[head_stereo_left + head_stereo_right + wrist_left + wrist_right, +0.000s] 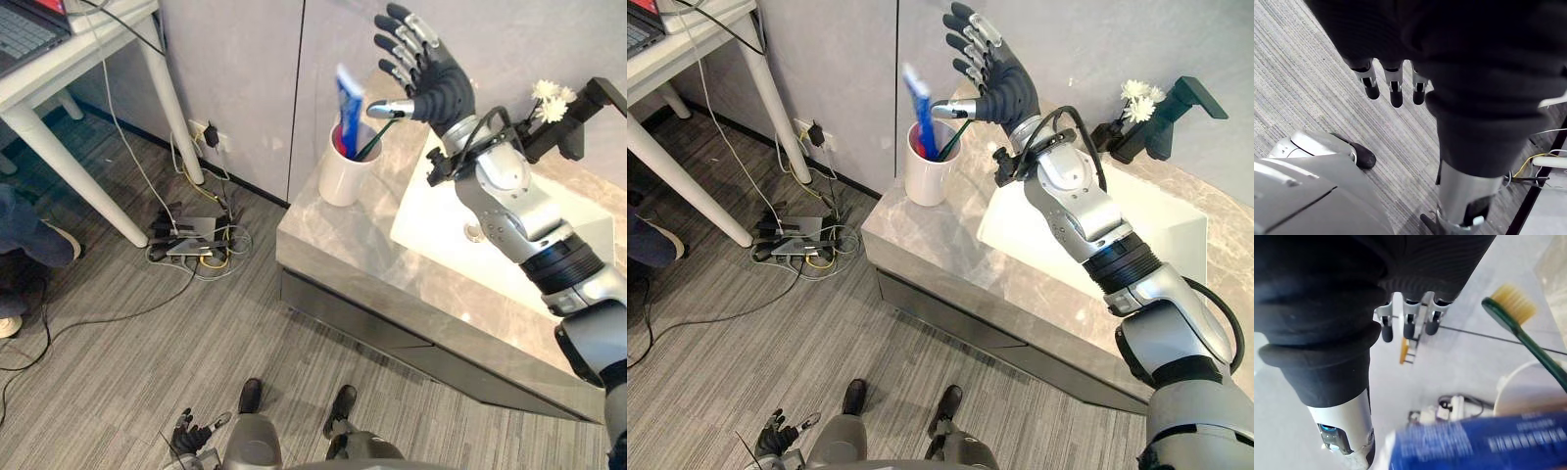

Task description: Organize washtable

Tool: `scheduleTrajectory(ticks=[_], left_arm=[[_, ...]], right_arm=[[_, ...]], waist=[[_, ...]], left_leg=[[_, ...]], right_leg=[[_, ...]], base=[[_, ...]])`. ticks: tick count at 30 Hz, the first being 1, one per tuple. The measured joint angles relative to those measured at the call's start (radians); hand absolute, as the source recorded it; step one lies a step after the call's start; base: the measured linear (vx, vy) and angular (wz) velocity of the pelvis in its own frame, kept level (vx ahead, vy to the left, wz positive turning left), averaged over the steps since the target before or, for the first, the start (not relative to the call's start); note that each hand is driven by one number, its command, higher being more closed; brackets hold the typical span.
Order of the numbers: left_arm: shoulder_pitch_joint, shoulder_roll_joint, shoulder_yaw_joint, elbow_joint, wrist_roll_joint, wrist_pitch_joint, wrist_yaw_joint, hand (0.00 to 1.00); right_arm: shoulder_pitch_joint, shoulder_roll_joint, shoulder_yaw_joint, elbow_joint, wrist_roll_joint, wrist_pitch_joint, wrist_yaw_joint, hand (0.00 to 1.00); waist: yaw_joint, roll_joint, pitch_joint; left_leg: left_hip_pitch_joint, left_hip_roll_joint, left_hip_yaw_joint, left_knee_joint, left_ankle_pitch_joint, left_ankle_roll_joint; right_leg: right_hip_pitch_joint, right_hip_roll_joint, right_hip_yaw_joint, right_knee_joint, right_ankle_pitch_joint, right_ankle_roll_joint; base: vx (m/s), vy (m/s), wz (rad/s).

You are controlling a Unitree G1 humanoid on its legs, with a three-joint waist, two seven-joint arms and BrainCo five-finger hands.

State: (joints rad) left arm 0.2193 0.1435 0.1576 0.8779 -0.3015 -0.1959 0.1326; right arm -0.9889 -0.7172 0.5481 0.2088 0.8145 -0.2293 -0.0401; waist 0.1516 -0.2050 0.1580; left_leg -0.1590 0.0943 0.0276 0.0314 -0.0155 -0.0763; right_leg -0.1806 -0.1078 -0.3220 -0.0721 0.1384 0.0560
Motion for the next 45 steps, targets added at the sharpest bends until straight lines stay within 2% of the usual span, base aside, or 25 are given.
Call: scheduleTrajectory(ticks=[12, 14, 17, 20, 22, 23, 25, 26, 27, 29, 30, 31, 35, 37, 38, 40, 43, 45], left_arm=[[0.000, 0.002, 0.000, 0.001, -0.001, 0.000, 0.000, 0.00], [0.000, 0.002, 0.001, 0.001, -0.001, 0.000, 0.000, 0.00], [0.001, 0.002, 0.003, 0.004, 0.000, 0.000, 0.001, 0.00], [0.010, 0.002, 0.011, 0.006, 0.001, 0.000, 0.002, 0.00], [0.028, 0.002, 0.013, 0.010, 0.008, 0.000, 0.002, 0.00], [0.043, -0.001, 0.013, 0.019, 0.014, 0.000, 0.003, 0.00], [0.045, -0.005, 0.034, 0.019, 0.022, 0.000, 0.001, 0.00], [0.039, -0.023, 0.050, 0.018, 0.033, -0.004, 0.002, 0.00], [0.039, -0.023, 0.051, 0.018, 0.035, -0.006, 0.002, 0.00], [0.039, -0.042, 0.062, 0.018, 0.039, -0.008, 0.001, 0.00], [0.038, -0.051, 0.075, 0.018, 0.039, -0.008, 0.001, 0.00], [0.041, -0.073, 0.104, 0.018, 0.038, -0.008, 0.001, 0.00], [0.046, -0.111, 0.140, 0.014, 0.029, -0.009, 0.001, 0.00], [0.045, -0.137, 0.149, 0.013, -0.003, -0.011, -0.003, 0.00], [0.046, -0.143, 0.151, 0.013, -0.009, -0.013, -0.002, 0.00], [0.042, -0.155, 0.153, 0.013, -0.012, -0.021, 0.000, 0.00], [0.043, -0.169, 0.153, 0.015, -0.012, -0.028, 0.004, 0.00], [0.045, -0.180, 0.153, 0.016, -0.010, -0.028, 0.006, 0.00]], right_arm=[[0.004, -0.012, -0.029, 0.000, 0.001, -0.001, -0.005, 0.00], [0.013, -0.015, -0.085, -0.003, 0.001, -0.005, -0.010, 0.00], [0.161, -0.020, -0.316, -0.119, 0.003, -0.046, -0.033, 0.00], [0.305, -0.015, -0.486, -0.195, 0.004, -0.079, -0.055, 0.00], [0.452, 0.031, -0.632, -0.235, 0.000, -0.102, -0.082, 0.00], [0.562, 0.083, -0.711, -0.259, -0.003, -0.116, -0.099, 0.00], [0.681, 0.139, -0.782, -0.302, -0.015, -0.119, -0.115, 0.00], [0.800, 0.212, -0.833, -0.338, -0.055, -0.119, -0.127, 0.00], [0.819, 0.229, -0.838, -0.344, -0.063, -0.119, -0.132, 0.00], [1.002, 0.382, -0.852, -0.381, -0.147, -0.112, -0.145, 0.00], [1.049, 0.419, -0.846, -0.389, -0.167, -0.111, -0.151, 0.00], [1.167, 0.513, -0.813, -0.397, -0.219, -0.097, -0.155, 0.00], [1.384, 0.638, -0.708, -0.384, -0.282, -0.044, -0.149, 0.00], [1.448, 0.690, -0.701, -0.302, -0.403, -0.054, -0.153, 0.00], [1.455, 0.693, -0.703, -0.279, -0.456, -0.041, -0.161, 0.00], [1.470, 0.705, -0.693, -0.074, -0.640, 0.023, -0.181, 0.00], [1.480, 0.777, -0.685, 0.191, -0.735, 0.076, -0.216, 0.00], [1.498, 0.794, -0.689, 0.310, -0.824, 0.097, -0.222, 0.00]], waist=[[-0.005, -0.002, -0.001], [-0.010, -0.002, -0.002], [-0.015, -0.004, -0.006], [-0.033, -0.004, -0.010], [-0.059, 0.002, -0.035], [-0.080, 0.014, -0.066], [-0.087, 0.031, -0.085], [-0.101, 0.049, -0.099], [-0.106, 0.052, -0.102], [-0.119, 0.076, -0.117], [-0.120, 0.081, -0.121], [-0.124, 0.092, -0.126], [-0.134, 0.120, -0.144], [-0.138, 0.131, -0.153], [-0.138, 0.135, -0.155], [-0.135, 0.138, -0.175], [-0.134, 0.160, -0.182], [-0.134, 0.170, -0.189]], left_leg=[[0.000, 0.001, 0.017, -0.001, 0.000, 0.000], [0.002, 0.001, 0.021, 0.000, 0.000, 0.000], [0.006, 0.000, 0.032, 0.001, 0.000, 0.000], [0.014, -0.003, 0.039, 0.000, -0.001, 0.002], [0.018, -0.004, 0.049, -0.004, -0.003, 0.004], [0.026, -0.005, 0.055, -0.014, -0.003, 0.004], [0.033, -0.006, 0.063, -0.018, -0.005, 0.005], [0.036, -0.006, 0.067, -0.020, -0.006, 0.005], [0.037, -0.005, 0.068, -0.020, -0.006, 0.005], [0.053, -0.001, 0.085, -0.029, -0.006, 0.004], [0.056, -0.001, 0.089, -0.031, -0.007, 0.004], [0.071, 0.004, 0.099, -0.034, -0.009, 0.001], [0.089, 0.013, 0.121, -0.029, -0.030, -0.006], [0.115, 0.015, 0.146, -0.025, -0.043, -0.002], [0.122, 0.016, 0.150, -0.022, -0.048, -0.002], [0.134, 0.018, 0.162, -0.014, -0.060, -0.003], [0.140, 0.017, 0.170, -0.014, -0.064, 0.000], [0.144, 0.016, 0.172, -0.014, -0.068, 0.000]], right_leg=[[-0.013, 0.003, 0.023, 0.000, 0.009, -0.006], [-0.013, 0.003, 0.027, 0.000, 0.011, -0.007], [-0.013, 0.001, 0.032, 0.000, 0.013, -0.006], [-0.013, -0.001, 0.045, 0.000, 0.015, -0.004], [-0.014, -0.002, 0.053, -0.001, 0.016, -0.003], [-0.015, -0.002, 0.059, -0.002, 0.016, -0.002], [-0.015, -0.002, 0.068, -0.002, 0.015, -0.002], [-0.015, -0.002, 0.073, -0.003, 0.015, -0.001], [-0.015, -0.001, 0.073, -0.003, 0.015, -0.001], [-0.012, 0.000, 0.086, -0.005, 0.015, -0.001], [-0.011, 0.000, 0.090, -0.008, 0.015, -0.001], [0.006, 0.003, 0.095, -0.023, 0.015, 0.000], [0.024, 0.007, 0.108, -0.025, 0.008, 0.004], [0.048, 0.006, 0.110, -0.025, 0.001, 0.008], [0.055, 0.007, 0.112, -0.025, 0.000, 0.009], [0.069, 0.007, 0.116, -0.026, -0.002, 0.010], [0.074, 0.004, 0.116, -0.025, -0.004, 0.010], [0.077, 0.002, 0.116, -0.025, -0.006, 0.011]], base=[[0.01, 0.003, -0.05], [0.00, 0.011, -0.04], [0.00, 0.017, -0.04], [0.01, 0.016, -0.12], [0.02, 0.018, -0.14], [0.05, 0.017, -0.09], [0.04, 0.011, -0.15], [0.01, 0.005, -0.11], [0.01, 0.002, -0.10], [0.01, -0.003, -0.18], [0.01, -0.006, -0.22], [0.01, -0.009, -0.17], [-0.01, -0.009, -0.14], [0.01, 0.015, -0.11], [0.01, 0.013, -0.15], [0.03, 0.012, -0.08], [0.00, 0.000, 0.00], [0.04, 0.011, -0.03]])
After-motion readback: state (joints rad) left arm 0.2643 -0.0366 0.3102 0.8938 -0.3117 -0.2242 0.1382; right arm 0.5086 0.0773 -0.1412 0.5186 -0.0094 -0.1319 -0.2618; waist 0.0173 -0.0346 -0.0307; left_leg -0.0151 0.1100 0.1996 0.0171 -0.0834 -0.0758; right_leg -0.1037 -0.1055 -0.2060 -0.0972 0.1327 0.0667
